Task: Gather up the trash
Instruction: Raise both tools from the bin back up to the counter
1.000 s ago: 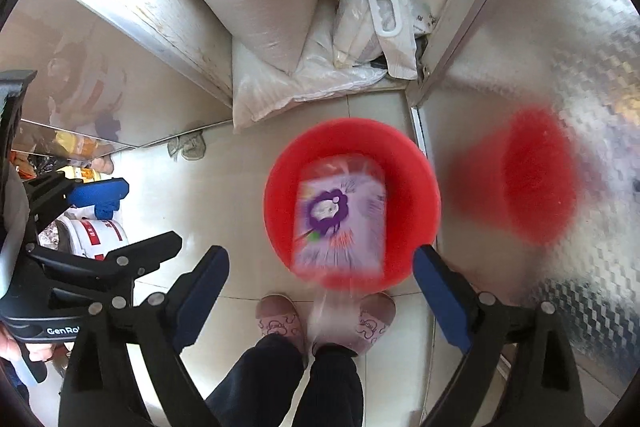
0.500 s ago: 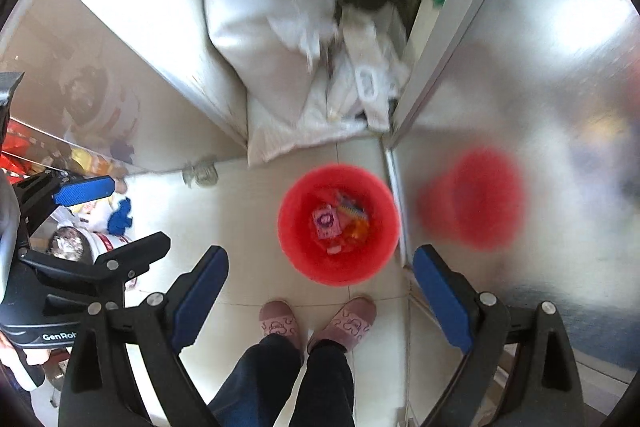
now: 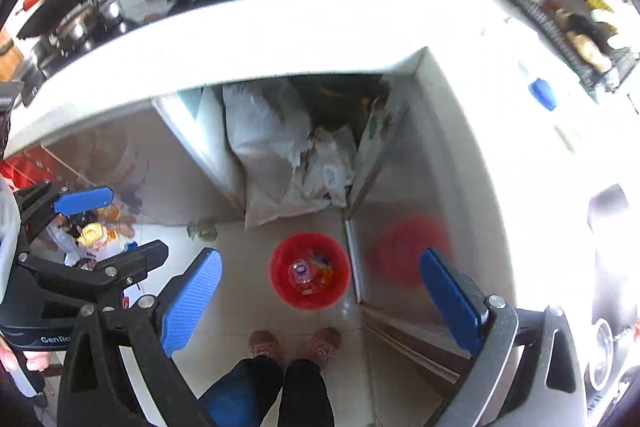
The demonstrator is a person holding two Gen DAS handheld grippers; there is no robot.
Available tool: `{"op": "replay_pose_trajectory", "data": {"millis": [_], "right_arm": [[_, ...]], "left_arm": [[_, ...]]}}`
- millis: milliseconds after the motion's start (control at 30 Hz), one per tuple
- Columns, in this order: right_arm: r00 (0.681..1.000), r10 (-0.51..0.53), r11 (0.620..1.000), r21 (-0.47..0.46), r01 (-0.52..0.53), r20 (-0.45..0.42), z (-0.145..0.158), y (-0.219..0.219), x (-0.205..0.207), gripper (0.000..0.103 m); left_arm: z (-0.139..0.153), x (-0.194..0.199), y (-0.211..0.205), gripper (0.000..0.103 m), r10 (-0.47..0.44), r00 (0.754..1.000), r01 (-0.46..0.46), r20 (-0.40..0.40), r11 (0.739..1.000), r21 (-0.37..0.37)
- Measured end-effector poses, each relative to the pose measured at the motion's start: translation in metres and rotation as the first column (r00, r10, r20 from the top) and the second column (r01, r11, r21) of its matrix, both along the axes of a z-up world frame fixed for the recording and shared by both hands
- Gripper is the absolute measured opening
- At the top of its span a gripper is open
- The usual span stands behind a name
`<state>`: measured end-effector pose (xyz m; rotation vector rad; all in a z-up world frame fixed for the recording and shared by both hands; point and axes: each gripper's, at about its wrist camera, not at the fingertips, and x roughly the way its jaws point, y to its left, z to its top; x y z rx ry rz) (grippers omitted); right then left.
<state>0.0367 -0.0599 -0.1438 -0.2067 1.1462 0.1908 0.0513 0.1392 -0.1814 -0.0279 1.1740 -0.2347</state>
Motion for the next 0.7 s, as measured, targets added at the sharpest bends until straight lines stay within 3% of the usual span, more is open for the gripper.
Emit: {"op": "replay_pose_trajectory", "data": {"millis": [333, 700], "right_arm": [[0.982, -0.123, 0.992, 0.008, 0.123, 0.145, 0.079, -0.026, -0.021, 0.102], [0.944, -0.248, 0.969, 0.033, 0.247, 0.219, 0.121, -0.063, -0.020, 0.102]], "left_arm": [[0.094, -0.009, -0.028, 0.086, -0.078, 0.985, 0.076, 0.154, 0.997, 0.022], [0.144, 0.012, -0.076, 0.091, -0.203, 0.946, 0.184, 0.254, 0.978, 0.095]]}}
